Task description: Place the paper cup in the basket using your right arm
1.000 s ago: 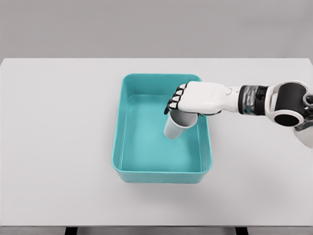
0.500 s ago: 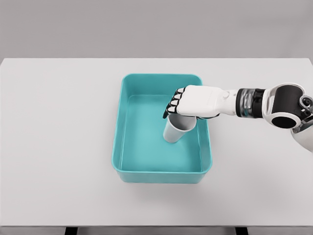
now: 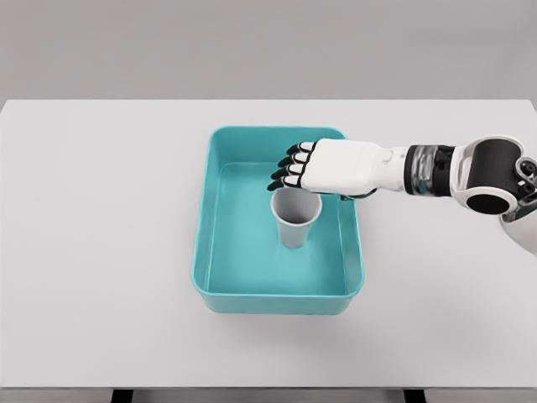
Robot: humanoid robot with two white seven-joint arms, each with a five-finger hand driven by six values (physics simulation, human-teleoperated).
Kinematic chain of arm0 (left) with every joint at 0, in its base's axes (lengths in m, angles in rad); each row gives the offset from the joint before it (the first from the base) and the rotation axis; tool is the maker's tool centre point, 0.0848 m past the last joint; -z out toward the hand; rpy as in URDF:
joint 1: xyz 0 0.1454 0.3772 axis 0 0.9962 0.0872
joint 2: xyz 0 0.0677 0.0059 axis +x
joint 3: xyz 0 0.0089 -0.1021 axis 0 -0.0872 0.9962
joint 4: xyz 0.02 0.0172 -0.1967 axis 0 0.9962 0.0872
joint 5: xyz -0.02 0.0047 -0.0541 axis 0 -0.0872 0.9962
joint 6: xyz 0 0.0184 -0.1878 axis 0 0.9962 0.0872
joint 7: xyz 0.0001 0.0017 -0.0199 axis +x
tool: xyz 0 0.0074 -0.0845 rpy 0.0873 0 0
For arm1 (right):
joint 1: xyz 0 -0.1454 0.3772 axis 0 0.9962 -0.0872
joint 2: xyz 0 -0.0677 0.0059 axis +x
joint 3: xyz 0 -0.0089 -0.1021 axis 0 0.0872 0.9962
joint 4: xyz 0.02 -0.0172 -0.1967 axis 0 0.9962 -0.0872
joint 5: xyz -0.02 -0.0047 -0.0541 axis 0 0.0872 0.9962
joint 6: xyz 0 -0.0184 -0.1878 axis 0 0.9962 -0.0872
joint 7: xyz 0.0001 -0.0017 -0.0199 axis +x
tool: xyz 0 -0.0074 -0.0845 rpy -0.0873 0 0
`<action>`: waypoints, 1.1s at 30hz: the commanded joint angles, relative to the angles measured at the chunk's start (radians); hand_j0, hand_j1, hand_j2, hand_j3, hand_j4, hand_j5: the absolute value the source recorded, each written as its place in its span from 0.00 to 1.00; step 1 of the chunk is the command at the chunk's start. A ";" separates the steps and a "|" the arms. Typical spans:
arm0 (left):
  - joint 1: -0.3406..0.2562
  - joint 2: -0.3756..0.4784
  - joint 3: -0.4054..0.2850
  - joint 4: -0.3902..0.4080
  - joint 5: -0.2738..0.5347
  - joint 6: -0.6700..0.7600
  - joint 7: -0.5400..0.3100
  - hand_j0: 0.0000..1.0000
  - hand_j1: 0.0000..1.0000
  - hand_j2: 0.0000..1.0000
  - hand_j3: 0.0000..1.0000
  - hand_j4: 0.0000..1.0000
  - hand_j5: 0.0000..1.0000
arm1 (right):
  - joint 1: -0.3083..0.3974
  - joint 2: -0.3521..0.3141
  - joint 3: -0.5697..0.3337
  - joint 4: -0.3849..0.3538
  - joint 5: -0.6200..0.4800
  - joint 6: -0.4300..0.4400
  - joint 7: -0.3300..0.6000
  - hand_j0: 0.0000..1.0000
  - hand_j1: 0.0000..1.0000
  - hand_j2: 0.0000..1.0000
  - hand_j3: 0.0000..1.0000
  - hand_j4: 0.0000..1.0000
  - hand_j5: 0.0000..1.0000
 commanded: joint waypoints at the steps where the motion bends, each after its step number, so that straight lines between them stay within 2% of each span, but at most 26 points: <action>1: 0.000 0.000 0.000 0.000 -0.001 0.000 0.000 1.00 1.00 1.00 1.00 1.00 1.00 | 0.000 -0.001 -0.003 0.000 -0.003 0.002 0.000 1.00 1.00 1.00 1.00 1.00 1.00; 13: 0.000 0.000 0.000 0.000 -0.001 0.000 0.000 1.00 1.00 1.00 1.00 1.00 1.00 | -0.008 -0.002 -0.019 0.000 -0.004 0.003 0.000 1.00 1.00 1.00 1.00 1.00 1.00; 15: 0.000 0.000 0.000 0.000 -0.001 0.000 0.000 1.00 1.00 1.00 1.00 1.00 1.00 | -0.028 -0.007 -0.022 0.000 -0.007 0.002 0.000 1.00 1.00 1.00 1.00 1.00 1.00; 19: 0.000 0.000 0.000 0.000 -0.001 0.000 0.001 1.00 1.00 1.00 1.00 1.00 1.00 | -0.031 -0.033 -0.094 0.000 -0.013 -0.011 0.000 1.00 1.00 1.00 1.00 1.00 1.00; 21: 0.000 0.000 0.000 0.000 -0.001 0.000 0.000 1.00 1.00 1.00 1.00 1.00 1.00 | -0.026 -0.062 -0.173 0.000 -0.036 -0.018 0.000 1.00 1.00 1.00 1.00 1.00 1.00; 24: 0.000 0.000 0.000 0.000 -0.001 0.000 0.000 1.00 1.00 1.00 1.00 1.00 1.00 | 0.005 -0.151 -0.310 0.000 -0.205 -0.020 0.000 1.00 1.00 1.00 1.00 1.00 1.00; 26: 0.000 0.000 0.000 0.000 -0.001 0.000 0.000 1.00 1.00 1.00 1.00 1.00 1.00 | 0.052 -0.197 -0.342 0.003 -0.286 -0.014 0.000 1.00 1.00 1.00 1.00 1.00 1.00; 28: 0.000 0.000 0.000 0.000 -0.001 0.000 0.000 1.00 1.00 1.00 1.00 1.00 1.00 | 0.090 -0.238 -0.355 0.006 -0.292 -0.012 0.000 1.00 1.00 1.00 1.00 1.00 1.00; 31: 0.000 0.000 0.000 0.000 -0.001 0.000 0.000 1.00 1.00 1.00 1.00 1.00 1.00 | 0.149 -0.229 -0.439 0.031 -0.296 -0.009 0.000 1.00 1.00 1.00 1.00 1.00 1.00; 33: 0.000 0.000 0.000 0.000 -0.001 0.000 0.000 1.00 1.00 1.00 1.00 1.00 1.00 | 0.172 -0.185 -0.477 0.049 -0.294 -0.014 0.000 1.00 1.00 1.00 1.00 1.00 1.00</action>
